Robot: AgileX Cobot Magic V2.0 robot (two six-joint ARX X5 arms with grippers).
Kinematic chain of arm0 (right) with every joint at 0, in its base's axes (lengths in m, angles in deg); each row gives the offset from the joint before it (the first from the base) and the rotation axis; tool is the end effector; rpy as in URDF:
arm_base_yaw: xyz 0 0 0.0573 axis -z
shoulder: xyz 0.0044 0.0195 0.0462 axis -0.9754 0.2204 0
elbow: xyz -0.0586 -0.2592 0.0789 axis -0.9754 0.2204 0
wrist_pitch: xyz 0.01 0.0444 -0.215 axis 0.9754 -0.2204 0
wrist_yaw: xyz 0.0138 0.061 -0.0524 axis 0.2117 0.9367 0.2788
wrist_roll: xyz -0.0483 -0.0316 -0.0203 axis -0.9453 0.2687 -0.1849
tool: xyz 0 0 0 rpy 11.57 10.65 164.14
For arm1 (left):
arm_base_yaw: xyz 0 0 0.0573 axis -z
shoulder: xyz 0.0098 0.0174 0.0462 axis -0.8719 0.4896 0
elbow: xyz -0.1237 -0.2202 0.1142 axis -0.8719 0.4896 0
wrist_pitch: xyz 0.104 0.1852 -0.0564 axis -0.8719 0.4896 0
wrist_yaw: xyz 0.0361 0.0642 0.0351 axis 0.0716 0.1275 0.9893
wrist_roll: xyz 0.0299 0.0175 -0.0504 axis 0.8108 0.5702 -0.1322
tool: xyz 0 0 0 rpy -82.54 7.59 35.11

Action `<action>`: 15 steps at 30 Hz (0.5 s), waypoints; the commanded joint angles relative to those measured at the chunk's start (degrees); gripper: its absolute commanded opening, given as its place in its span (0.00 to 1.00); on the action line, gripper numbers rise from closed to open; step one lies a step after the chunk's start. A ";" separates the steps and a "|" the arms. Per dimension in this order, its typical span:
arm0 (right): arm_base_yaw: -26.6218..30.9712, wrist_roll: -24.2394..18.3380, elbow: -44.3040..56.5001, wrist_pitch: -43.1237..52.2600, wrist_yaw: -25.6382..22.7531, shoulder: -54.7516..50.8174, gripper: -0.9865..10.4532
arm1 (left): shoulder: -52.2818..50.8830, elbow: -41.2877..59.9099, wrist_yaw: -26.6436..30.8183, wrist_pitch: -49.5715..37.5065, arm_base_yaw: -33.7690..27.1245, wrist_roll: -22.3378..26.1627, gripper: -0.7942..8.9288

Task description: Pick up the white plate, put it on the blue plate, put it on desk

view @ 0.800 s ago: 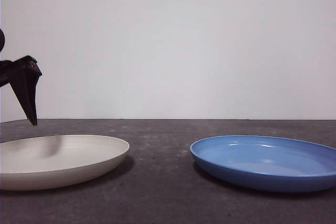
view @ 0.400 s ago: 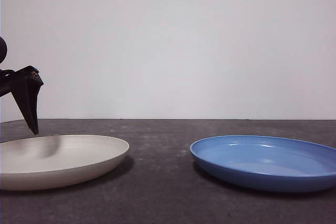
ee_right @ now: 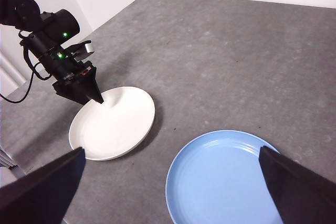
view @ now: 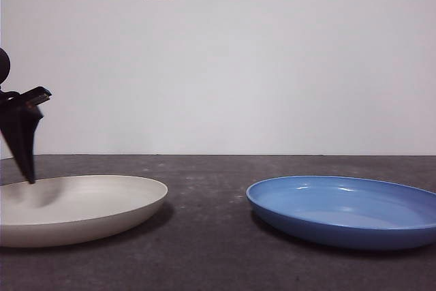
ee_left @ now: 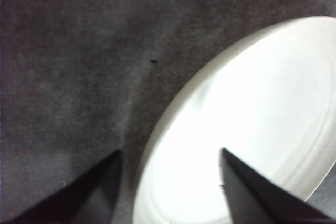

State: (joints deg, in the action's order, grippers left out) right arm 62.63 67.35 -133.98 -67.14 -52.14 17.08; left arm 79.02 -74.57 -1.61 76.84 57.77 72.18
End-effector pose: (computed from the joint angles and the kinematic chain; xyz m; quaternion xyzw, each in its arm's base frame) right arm 0.0491 0.0319 0.3523 0.0651 0.2232 0.3356 0.9129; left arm 0.2925 -0.0037 0.1963 -0.2221 0.6890 -0.1073 0.6815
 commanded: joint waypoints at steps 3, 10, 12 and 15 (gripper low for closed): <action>-0.17 0.59 -1.25 0.72 -0.22 0.28 0.63 | 1.68 -0.83 0.28 0.07 0.04 0.00 0.26; -0.17 0.61 -1.25 0.72 -0.22 0.28 0.63 | 1.70 -0.83 4.11 0.07 0.04 -0.22 0.17; -0.17 0.59 -1.25 0.72 -0.22 0.28 0.63 | 1.70 -0.83 4.72 0.00 0.04 -0.22 0.16; -0.17 0.61 -1.25 0.72 -0.22 0.28 0.63 | 1.70 -0.83 4.96 -0.24 0.04 -0.20 0.13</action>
State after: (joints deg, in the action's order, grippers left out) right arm 62.63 67.35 -133.98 -67.14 -52.14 17.08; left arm 79.45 -74.57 2.94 76.70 57.77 72.03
